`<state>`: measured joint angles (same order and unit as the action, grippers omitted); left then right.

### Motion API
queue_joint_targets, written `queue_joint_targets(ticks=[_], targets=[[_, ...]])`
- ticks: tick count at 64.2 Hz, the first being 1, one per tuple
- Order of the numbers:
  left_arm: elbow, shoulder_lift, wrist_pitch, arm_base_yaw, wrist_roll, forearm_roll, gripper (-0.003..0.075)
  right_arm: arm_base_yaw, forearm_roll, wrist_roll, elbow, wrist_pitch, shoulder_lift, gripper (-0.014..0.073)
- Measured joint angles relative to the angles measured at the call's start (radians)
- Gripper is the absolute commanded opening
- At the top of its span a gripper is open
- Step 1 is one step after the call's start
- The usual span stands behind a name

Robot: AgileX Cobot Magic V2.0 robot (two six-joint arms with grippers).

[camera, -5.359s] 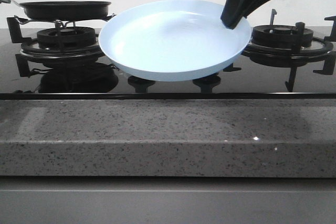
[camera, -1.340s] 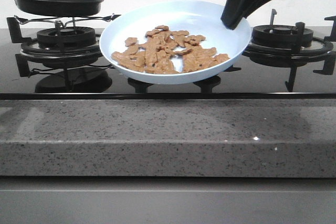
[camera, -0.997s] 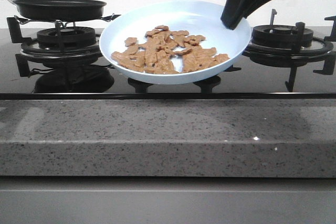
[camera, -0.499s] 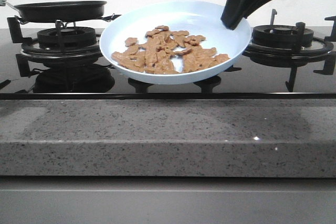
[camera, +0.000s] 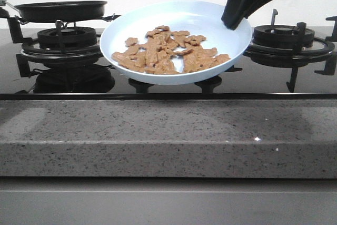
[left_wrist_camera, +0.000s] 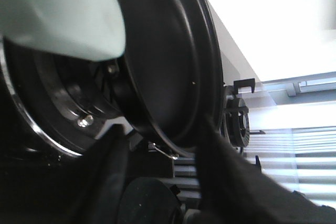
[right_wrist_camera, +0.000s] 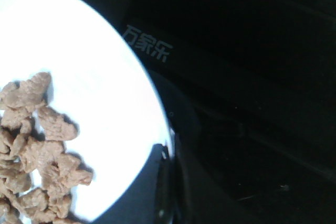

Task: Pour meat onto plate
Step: 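Lower the empty pan back onto its burner with the left gripper, then lower the plate of meat back between the burners with the right gripper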

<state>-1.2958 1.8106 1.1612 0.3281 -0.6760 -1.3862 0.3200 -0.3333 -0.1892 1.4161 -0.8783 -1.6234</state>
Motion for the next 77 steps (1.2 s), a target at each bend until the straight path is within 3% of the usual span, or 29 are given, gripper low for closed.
queue_joint_targets(ticks=[8, 35, 52, 77], targets=[[0.000, 0.000, 0.017, 0.000, 0.000, 0.000, -0.0020, 0.000, 0.000, 0.000, 0.000, 0.000, 0.000, -0.0060], [0.000, -0.069, 0.008, 0.000, 0.000, 0.032, -0.0020, 0.000, 0.000, 0.000, 0.000, 0.000, 0.000, -0.0060], [0.004, -0.305, -0.196, -0.053, 0.077, 0.403, -0.0020, 0.000, 0.000, 0.000, 0.000, 0.000, 0.000, -0.0060], [0.302, -0.713, -0.558, -0.364, 0.173, 0.864, -0.0020, 0.000, 0.000, 0.000, 0.000, 0.000, 0.000, -0.0060]])
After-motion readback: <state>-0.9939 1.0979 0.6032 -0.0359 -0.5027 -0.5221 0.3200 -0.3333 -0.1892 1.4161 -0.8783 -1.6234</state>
